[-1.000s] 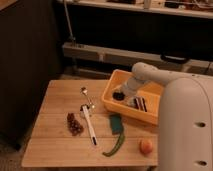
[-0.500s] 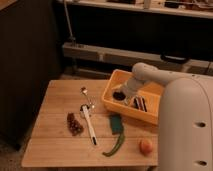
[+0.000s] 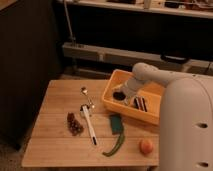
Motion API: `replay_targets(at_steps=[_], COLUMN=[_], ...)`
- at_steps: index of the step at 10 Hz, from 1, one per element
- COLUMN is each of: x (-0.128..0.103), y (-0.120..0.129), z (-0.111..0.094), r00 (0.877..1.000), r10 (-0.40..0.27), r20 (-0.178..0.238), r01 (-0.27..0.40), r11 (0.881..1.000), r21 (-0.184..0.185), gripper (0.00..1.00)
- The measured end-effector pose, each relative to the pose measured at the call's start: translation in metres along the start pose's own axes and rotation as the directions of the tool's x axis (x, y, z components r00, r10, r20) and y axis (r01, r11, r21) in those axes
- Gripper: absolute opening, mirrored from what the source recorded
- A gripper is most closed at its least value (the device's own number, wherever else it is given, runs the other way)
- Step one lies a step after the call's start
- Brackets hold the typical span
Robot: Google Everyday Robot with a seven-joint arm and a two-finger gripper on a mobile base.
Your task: Stack cups into tray
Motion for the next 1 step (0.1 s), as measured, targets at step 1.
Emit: replay_targets(at_steps=[1], x=[-0.0031], y=[-0.0004], z=[-0.0069], r00=[1.000], r10=[0.004], r20=[0.011], r01=[-0.004], r11=[1.000], r21=[-0.020], gripper=[0.80])
